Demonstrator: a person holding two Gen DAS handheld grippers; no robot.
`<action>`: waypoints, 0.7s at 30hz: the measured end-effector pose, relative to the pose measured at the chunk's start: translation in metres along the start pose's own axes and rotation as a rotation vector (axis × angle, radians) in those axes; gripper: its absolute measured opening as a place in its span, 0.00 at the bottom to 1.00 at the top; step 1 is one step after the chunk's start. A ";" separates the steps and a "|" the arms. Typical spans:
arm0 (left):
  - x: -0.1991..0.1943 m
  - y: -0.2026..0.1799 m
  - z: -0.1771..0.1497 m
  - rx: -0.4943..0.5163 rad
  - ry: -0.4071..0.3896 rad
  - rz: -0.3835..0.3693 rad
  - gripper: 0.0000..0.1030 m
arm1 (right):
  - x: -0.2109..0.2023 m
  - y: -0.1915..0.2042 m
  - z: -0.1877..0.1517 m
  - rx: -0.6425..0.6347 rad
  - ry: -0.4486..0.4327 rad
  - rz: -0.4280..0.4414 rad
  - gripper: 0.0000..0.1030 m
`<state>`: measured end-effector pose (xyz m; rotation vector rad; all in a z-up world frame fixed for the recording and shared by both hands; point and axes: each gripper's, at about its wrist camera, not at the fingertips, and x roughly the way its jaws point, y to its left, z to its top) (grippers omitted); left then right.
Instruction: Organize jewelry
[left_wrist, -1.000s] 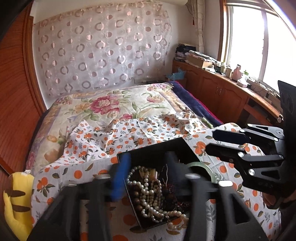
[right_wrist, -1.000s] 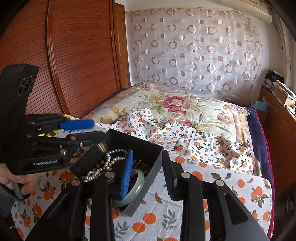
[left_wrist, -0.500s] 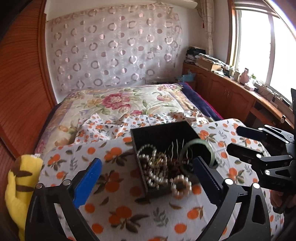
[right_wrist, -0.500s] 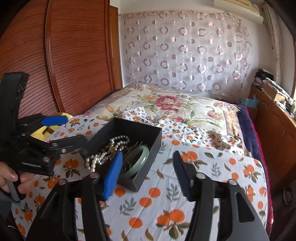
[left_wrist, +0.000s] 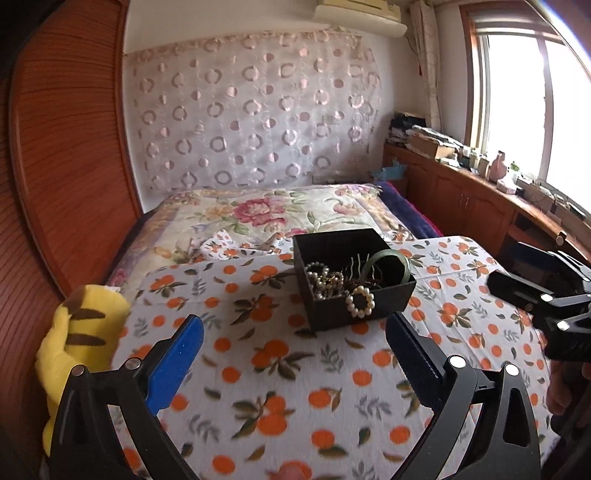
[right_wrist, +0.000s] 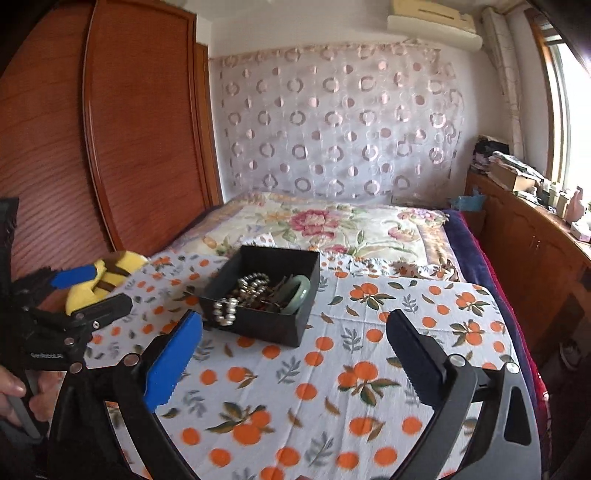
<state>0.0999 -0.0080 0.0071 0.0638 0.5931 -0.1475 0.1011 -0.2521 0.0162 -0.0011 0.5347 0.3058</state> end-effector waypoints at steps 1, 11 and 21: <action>-0.005 0.003 -0.001 -0.002 -0.002 0.009 0.92 | -0.011 0.000 -0.002 0.021 -0.022 0.014 0.97; -0.051 0.022 -0.017 -0.048 -0.042 0.043 0.92 | -0.060 0.011 -0.009 0.035 -0.080 -0.026 0.97; -0.061 0.014 -0.020 -0.024 -0.064 0.034 0.92 | -0.066 0.013 -0.015 0.035 -0.096 -0.063 0.97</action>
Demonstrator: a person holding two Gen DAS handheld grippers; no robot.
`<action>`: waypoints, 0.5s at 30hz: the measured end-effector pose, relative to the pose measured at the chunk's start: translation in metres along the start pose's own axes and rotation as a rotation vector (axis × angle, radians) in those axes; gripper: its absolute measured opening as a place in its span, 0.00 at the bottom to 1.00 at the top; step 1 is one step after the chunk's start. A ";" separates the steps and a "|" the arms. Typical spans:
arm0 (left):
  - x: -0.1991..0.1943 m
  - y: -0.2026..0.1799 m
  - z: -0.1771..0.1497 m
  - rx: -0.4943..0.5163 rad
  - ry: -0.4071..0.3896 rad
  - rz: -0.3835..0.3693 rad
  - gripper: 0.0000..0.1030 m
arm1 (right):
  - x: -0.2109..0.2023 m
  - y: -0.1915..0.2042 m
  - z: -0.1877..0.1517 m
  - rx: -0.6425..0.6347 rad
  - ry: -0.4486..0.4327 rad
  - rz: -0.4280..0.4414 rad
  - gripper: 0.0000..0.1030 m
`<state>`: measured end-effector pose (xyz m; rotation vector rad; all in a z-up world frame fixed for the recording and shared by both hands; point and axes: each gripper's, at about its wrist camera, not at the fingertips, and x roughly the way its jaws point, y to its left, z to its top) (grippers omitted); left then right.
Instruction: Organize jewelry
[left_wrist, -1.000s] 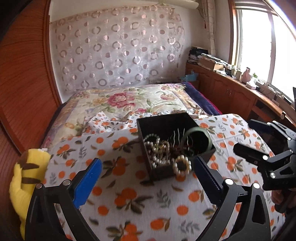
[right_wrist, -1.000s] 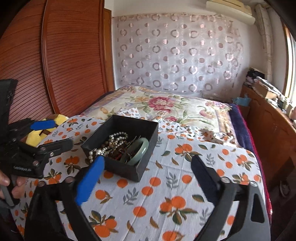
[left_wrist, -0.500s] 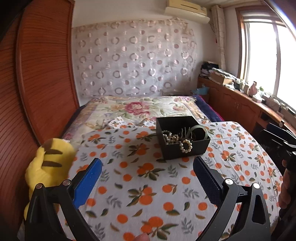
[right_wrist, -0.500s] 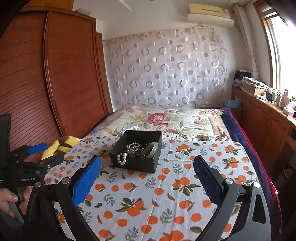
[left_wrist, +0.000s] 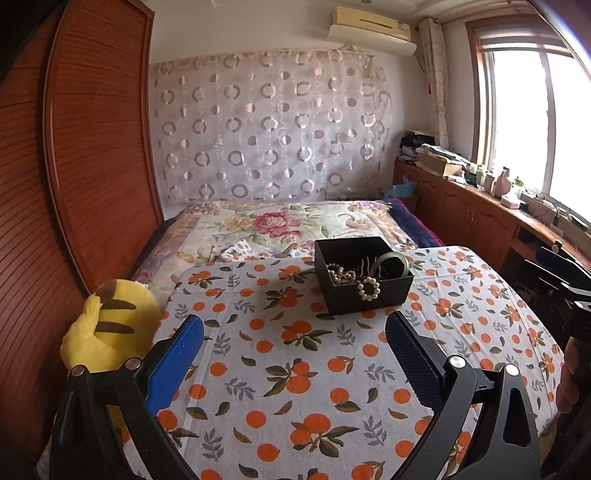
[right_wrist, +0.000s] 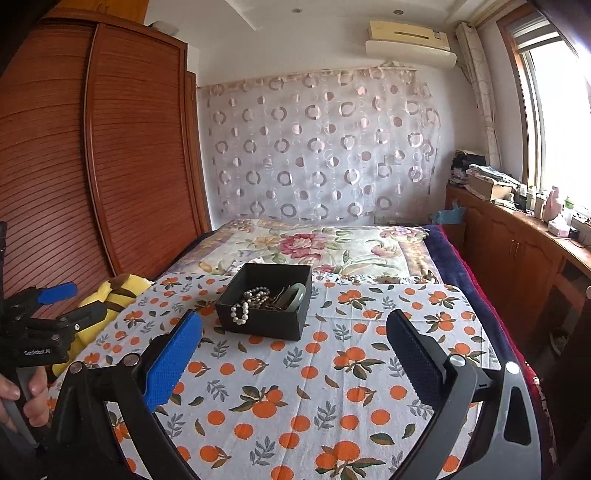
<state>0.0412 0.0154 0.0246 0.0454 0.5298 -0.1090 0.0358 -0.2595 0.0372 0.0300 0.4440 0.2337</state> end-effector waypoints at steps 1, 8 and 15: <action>0.000 0.000 0.000 -0.001 0.000 -0.001 0.92 | 0.000 -0.001 -0.001 0.002 0.000 -0.002 0.97; 0.001 -0.003 -0.002 -0.006 -0.005 -0.008 0.92 | -0.001 -0.004 -0.003 0.008 -0.005 -0.013 0.97; 0.001 -0.005 -0.002 -0.007 -0.003 -0.010 0.92 | 0.002 -0.006 -0.005 0.014 -0.002 -0.014 0.97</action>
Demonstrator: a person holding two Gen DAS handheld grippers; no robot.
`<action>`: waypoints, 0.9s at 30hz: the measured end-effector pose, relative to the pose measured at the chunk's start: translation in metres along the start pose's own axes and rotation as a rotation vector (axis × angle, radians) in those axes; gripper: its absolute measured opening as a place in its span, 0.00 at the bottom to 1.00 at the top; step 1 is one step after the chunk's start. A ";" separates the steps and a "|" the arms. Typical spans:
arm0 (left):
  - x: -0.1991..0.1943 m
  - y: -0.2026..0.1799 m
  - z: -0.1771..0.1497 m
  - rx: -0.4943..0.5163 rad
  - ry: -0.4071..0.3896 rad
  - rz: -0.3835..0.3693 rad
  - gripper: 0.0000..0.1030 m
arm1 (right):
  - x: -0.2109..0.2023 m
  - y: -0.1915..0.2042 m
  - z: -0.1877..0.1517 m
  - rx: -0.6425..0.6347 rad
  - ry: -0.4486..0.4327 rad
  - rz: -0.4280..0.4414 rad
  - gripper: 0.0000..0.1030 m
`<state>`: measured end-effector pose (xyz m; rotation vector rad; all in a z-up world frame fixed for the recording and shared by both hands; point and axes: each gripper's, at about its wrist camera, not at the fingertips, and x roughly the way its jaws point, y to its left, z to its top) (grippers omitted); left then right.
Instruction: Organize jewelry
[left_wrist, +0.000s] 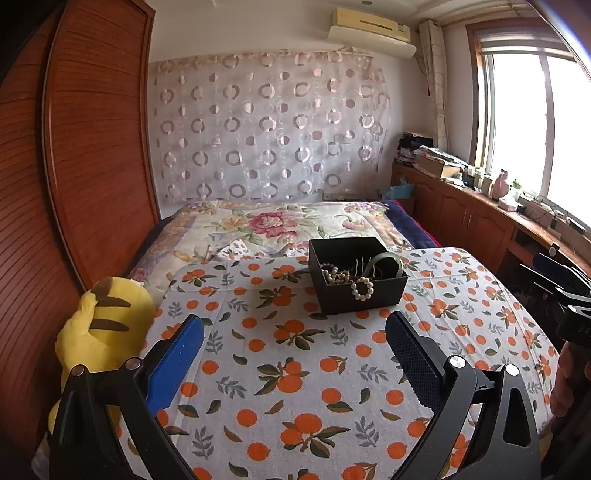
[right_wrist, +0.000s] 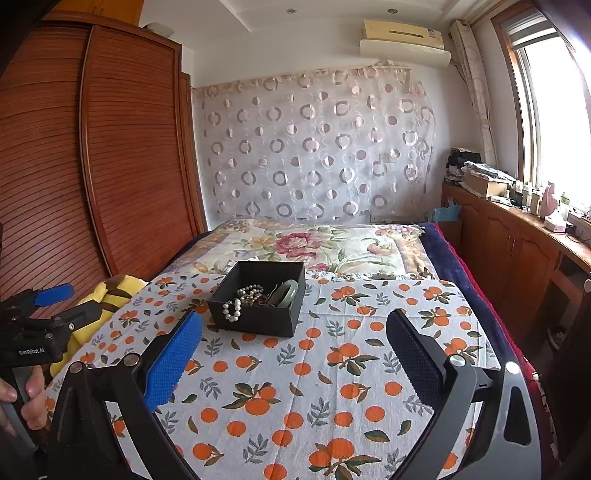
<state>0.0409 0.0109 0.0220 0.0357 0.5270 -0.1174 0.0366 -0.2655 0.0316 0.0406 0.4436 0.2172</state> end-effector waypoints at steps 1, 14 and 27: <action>0.000 0.000 0.000 0.001 0.000 0.000 0.92 | 0.000 0.000 0.000 0.000 0.001 0.000 0.97; -0.002 -0.004 0.000 0.012 -0.015 0.015 0.92 | 0.001 -0.001 -0.002 -0.001 0.000 -0.003 0.97; -0.005 -0.007 0.001 0.007 -0.022 0.005 0.92 | 0.001 -0.001 -0.002 -0.001 0.000 0.000 0.97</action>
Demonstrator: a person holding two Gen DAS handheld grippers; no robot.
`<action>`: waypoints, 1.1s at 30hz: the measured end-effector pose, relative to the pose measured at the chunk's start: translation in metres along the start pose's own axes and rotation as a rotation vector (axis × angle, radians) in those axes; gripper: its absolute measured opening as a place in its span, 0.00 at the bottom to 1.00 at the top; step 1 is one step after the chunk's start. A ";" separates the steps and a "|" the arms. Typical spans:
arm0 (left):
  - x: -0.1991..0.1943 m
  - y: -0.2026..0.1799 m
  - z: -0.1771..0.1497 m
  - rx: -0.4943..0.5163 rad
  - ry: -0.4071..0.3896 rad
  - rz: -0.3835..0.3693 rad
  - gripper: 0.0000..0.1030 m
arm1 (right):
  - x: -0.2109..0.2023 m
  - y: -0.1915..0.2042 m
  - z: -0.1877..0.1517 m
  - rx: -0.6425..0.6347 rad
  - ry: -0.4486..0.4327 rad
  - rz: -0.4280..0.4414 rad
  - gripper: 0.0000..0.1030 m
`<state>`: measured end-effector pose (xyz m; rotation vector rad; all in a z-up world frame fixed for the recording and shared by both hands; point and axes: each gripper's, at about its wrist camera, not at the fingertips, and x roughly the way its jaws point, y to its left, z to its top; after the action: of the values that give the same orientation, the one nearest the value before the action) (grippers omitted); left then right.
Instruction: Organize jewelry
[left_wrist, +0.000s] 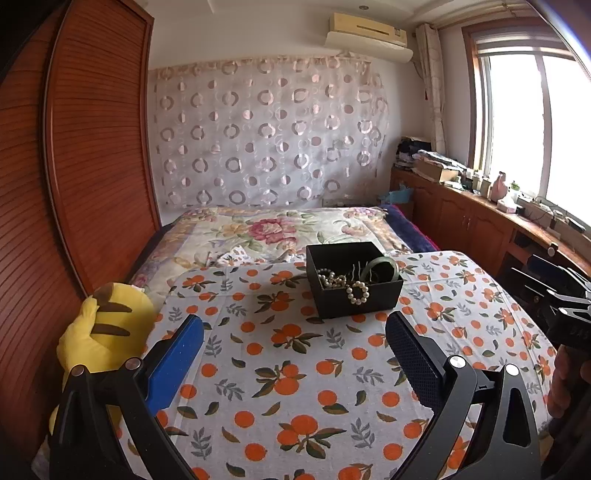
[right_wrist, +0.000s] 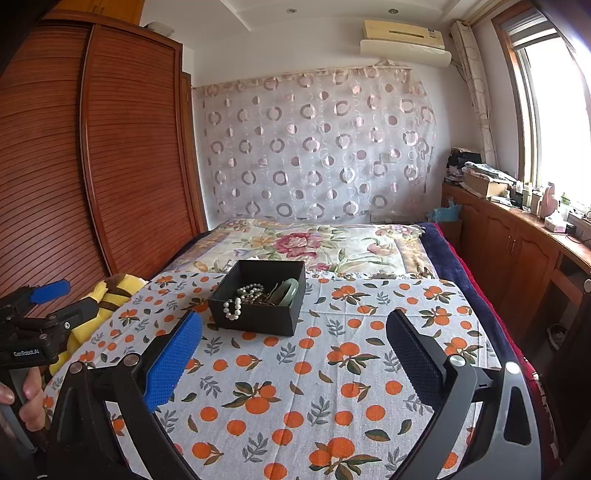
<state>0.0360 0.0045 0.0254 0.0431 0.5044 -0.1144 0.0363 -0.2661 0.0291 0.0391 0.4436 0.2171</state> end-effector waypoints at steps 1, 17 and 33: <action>0.000 -0.001 0.000 -0.001 -0.001 -0.001 0.92 | 0.000 0.000 0.000 0.000 0.000 0.000 0.97; -0.001 -0.002 0.002 -0.003 -0.007 -0.004 0.92 | 0.000 0.000 0.000 -0.001 -0.002 0.000 0.97; -0.002 -0.002 0.003 -0.004 -0.009 -0.006 0.92 | -0.001 0.001 -0.001 -0.002 -0.005 0.000 0.97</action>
<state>0.0351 0.0026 0.0287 0.0371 0.4956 -0.1192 0.0346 -0.2654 0.0288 0.0376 0.4383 0.2176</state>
